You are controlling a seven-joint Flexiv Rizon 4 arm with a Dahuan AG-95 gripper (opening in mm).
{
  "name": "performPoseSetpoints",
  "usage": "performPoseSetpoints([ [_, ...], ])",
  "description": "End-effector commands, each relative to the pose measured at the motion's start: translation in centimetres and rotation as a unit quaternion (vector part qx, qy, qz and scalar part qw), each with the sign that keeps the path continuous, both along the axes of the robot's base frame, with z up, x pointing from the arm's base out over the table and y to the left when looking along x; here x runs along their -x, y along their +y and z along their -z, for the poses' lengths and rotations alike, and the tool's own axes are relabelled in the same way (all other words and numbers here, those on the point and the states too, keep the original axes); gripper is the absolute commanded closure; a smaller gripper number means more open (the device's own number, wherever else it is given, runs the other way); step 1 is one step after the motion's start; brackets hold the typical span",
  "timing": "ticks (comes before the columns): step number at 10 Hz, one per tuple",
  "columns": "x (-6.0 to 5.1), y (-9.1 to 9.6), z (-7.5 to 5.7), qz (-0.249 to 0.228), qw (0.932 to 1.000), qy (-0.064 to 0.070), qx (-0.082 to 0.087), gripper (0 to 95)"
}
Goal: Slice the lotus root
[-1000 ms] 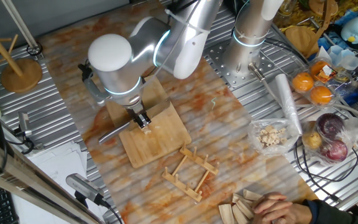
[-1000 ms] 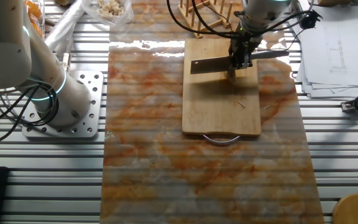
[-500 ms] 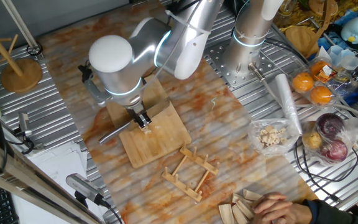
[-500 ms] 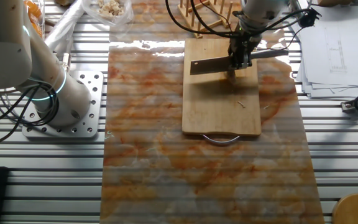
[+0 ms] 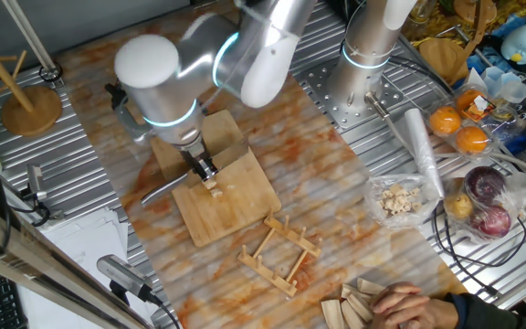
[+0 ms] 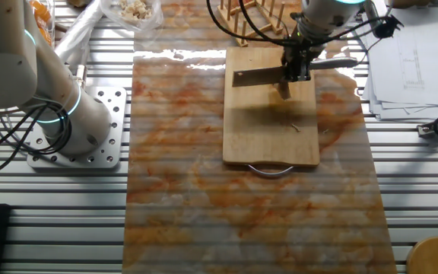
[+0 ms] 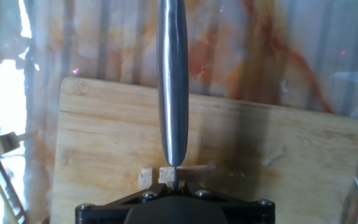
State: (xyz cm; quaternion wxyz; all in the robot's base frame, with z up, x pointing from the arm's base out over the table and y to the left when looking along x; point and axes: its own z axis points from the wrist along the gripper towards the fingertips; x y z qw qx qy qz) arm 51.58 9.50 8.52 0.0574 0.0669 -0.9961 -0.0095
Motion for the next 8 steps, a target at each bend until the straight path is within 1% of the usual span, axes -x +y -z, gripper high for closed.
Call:
performPoseSetpoints([
  [1,-0.3,0.1,0.7,-0.003,1.0,-0.001,0.006,95.0],
  [2,-0.3,0.1,1.8,-0.003,1.0,-0.003,0.007,95.0],
  [3,-0.4,0.1,2.4,-0.003,0.9999,-0.006,0.01,95.0],
  [4,-0.4,0.3,4.6,-0.003,0.9996,-0.018,0.021,95.0],
  [5,-0.5,0.4,5.2,-0.002,0.9995,-0.021,0.023,95.0],
  [6,-0.6,0.3,5.1,-0.005,0.9995,-0.019,0.026,95.0],
  [7,-0.6,0.1,4.9,-0.006,0.9995,-0.018,0.023,95.0],
  [8,-0.6,0.1,4.8,-0.006,0.9997,-0.018,0.016,95.0],
])
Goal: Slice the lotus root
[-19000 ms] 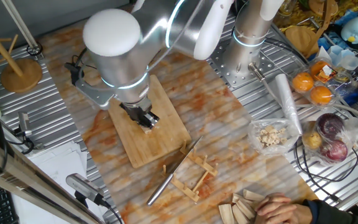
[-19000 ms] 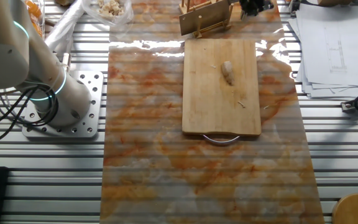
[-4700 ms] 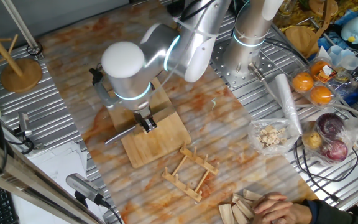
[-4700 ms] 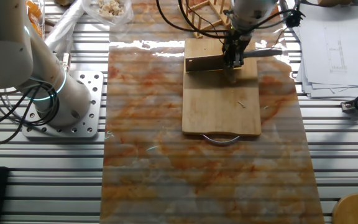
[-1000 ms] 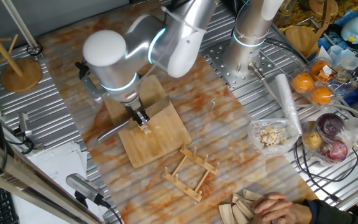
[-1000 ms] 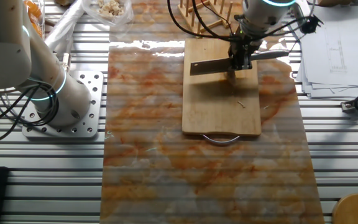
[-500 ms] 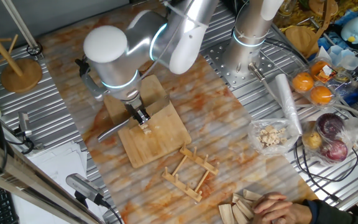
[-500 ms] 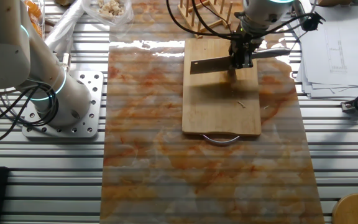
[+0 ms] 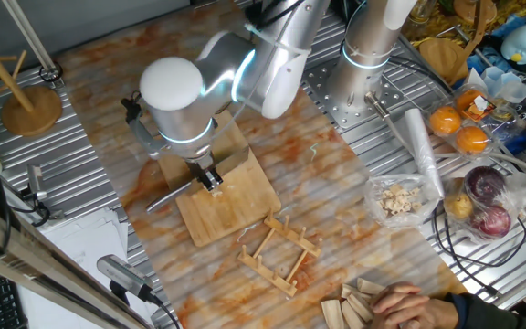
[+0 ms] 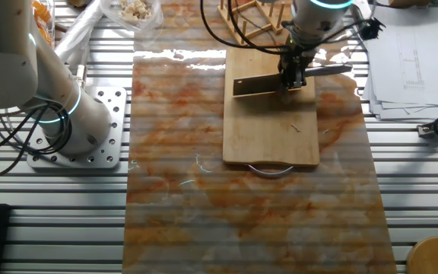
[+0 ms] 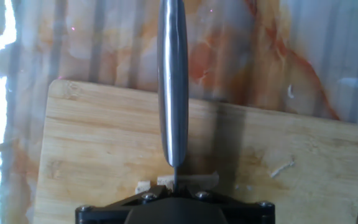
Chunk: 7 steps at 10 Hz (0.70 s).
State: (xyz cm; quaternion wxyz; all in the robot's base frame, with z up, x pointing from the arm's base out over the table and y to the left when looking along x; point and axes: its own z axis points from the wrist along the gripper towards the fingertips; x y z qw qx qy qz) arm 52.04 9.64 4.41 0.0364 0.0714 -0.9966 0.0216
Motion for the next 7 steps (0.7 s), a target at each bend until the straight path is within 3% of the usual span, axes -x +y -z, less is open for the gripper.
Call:
performPoseSetpoints([
  [1,-0.1,-0.2,-0.4,0.0,0.9997,0.009,-0.024,95.0],
  [3,0.1,-0.4,-4.0,-0.015,0.9992,0.022,-0.03,95.0],
  [5,0.3,-0.4,-5.3,-0.018,0.9992,0.022,-0.03,95.0],
  [7,0.4,-0.4,-5.2,-0.016,0.9993,0.022,-0.026,95.0],
])
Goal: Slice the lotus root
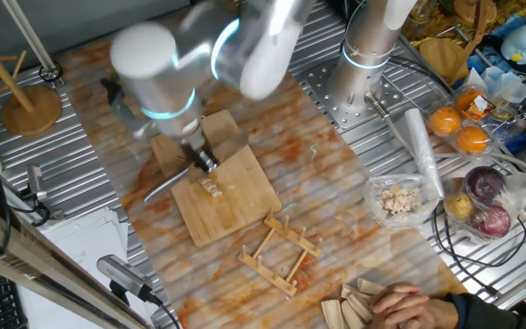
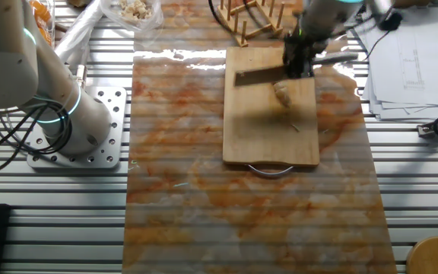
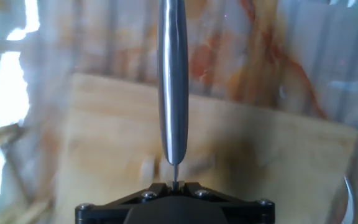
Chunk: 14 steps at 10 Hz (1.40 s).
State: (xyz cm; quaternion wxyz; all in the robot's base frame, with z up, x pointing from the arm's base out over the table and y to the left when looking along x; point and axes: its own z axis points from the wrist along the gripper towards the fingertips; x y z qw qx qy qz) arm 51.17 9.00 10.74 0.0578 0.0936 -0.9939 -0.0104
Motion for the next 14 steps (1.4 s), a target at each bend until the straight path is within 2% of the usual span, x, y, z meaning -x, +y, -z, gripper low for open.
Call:
performPoseSetpoints([
  [1,-0.4,0.0,1.3,0.004,1.0,0.001,0.008,95.0],
  [4,-0.1,-0.9,3.0,0.003,0.9999,-0.008,0.009,95.0],
  [7,-0.1,-1.0,3.9,0.011,0.9998,-0.008,0.016,95.0],
  [10,0.0,-1.1,4.0,0.011,0.9997,-0.009,0.021,95.0],
  [12,0.0,-1.2,4.4,0.012,0.9996,-0.013,0.021,95.0],
  [14,0.0,-1.5,5.9,0.016,0.9993,-0.025,0.021,95.0],
])
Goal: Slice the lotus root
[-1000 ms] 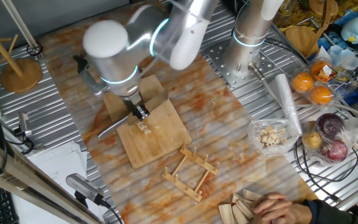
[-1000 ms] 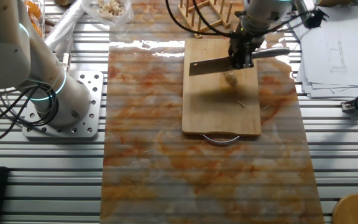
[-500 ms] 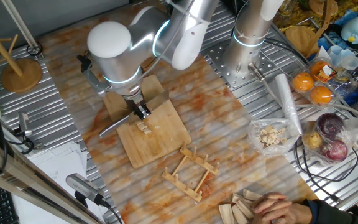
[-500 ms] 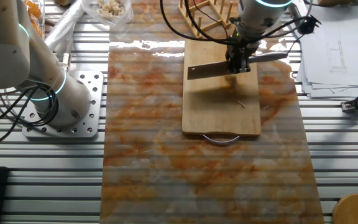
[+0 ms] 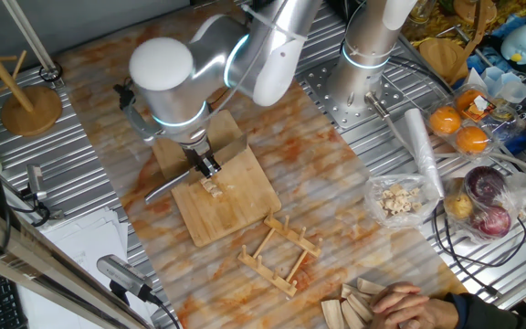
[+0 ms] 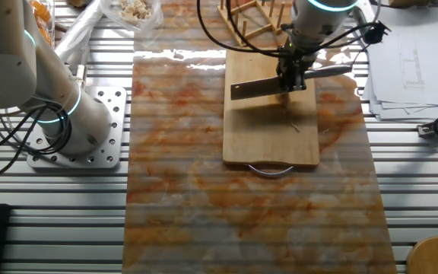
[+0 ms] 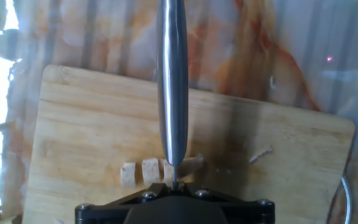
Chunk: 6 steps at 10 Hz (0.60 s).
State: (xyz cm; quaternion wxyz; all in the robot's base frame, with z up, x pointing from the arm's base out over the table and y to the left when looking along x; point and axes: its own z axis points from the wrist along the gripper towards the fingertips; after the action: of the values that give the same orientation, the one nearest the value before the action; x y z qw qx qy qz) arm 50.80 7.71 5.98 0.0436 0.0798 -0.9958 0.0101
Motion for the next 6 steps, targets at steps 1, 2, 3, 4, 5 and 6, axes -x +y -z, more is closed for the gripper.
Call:
performPoseSetpoints([
  [1,-0.66,-0.14,1.7,0.011,0.9999,-0.007,0.0,95.0],
  [2,-0.89,-0.04,2.27,0.017,0.9998,-0.007,-0.002,95.0],
  [3,-1.03,0.14,2.47,0.019,0.9998,-0.005,-0.004,95.0],
  [4,-1.13,0.2,2.46,0.019,0.9998,0.005,-0.003,95.0],
  [5,-0.8,-0.27,2.02,0.005,1.0,-0.002,-0.004,95.0],
  [6,-0.58,-0.59,1.48,0.0,0.9999,-0.004,-0.012,95.0],
])
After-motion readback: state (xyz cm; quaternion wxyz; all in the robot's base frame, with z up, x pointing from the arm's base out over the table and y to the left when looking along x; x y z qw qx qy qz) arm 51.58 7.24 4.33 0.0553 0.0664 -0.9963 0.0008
